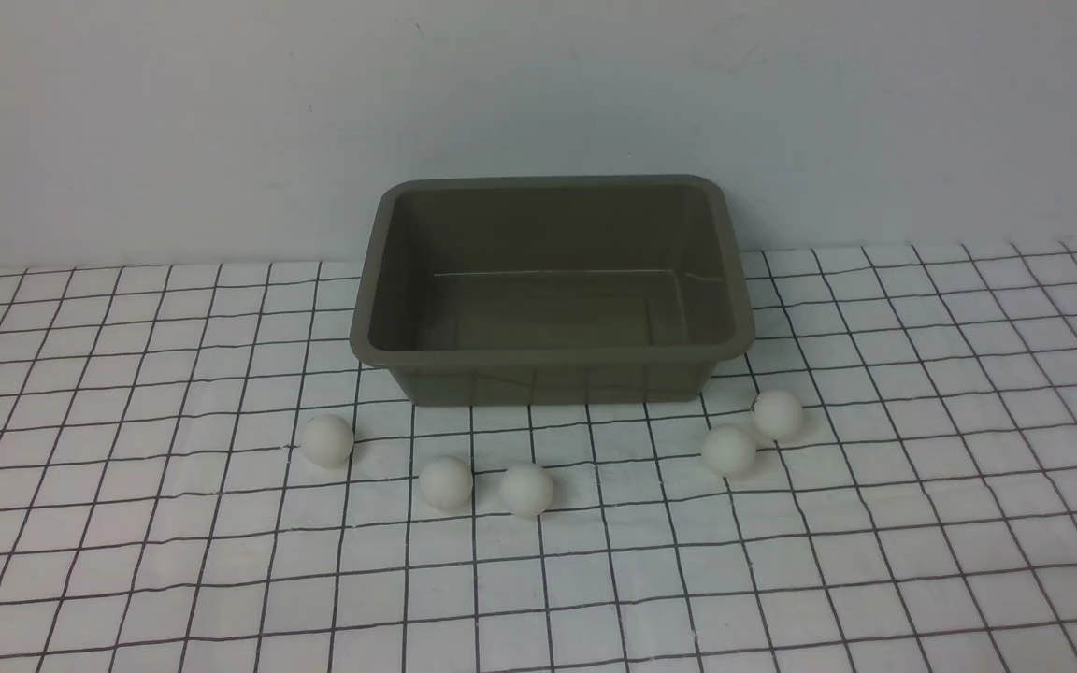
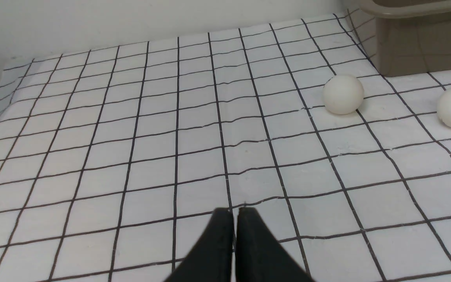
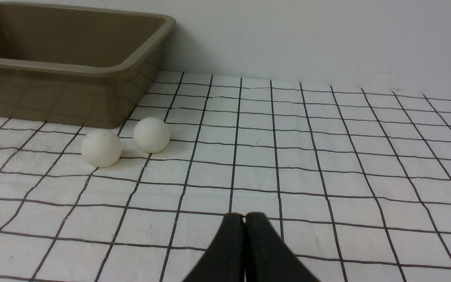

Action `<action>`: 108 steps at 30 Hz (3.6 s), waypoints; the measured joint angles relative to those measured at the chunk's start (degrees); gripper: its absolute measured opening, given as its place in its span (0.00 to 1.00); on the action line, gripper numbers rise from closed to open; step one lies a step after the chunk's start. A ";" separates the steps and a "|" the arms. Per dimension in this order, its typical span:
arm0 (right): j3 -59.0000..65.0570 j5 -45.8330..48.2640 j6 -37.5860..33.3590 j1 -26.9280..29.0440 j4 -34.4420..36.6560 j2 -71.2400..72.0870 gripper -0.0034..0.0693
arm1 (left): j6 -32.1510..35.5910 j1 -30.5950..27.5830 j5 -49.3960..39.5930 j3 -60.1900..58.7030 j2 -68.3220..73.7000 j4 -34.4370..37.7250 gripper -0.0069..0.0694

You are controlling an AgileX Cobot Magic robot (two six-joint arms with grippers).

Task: Put the table tennis balls into the box on the white checkered tablecloth.
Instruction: 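Reach for and grasp a ping pong ball on the table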

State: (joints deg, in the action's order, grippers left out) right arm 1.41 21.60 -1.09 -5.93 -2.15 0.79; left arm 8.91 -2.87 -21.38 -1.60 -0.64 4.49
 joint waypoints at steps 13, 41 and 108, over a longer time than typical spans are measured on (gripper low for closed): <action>0.00 0.00 0.00 0.00 0.00 0.00 0.03 | 0.00 0.00 0.00 0.00 0.00 0.00 0.09; 0.00 0.00 0.00 0.00 0.00 0.00 0.03 | 0.00 0.00 0.00 0.00 0.00 0.00 0.09; -34.85 20.22 1.69 0.00 3.67 0.00 0.03 | 0.00 0.07 -0.05 0.00 0.00 0.00 0.09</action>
State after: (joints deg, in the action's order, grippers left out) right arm -33.44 41.82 0.59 -5.93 1.52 0.79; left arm 8.91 -2.80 -21.43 -1.60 -0.64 4.49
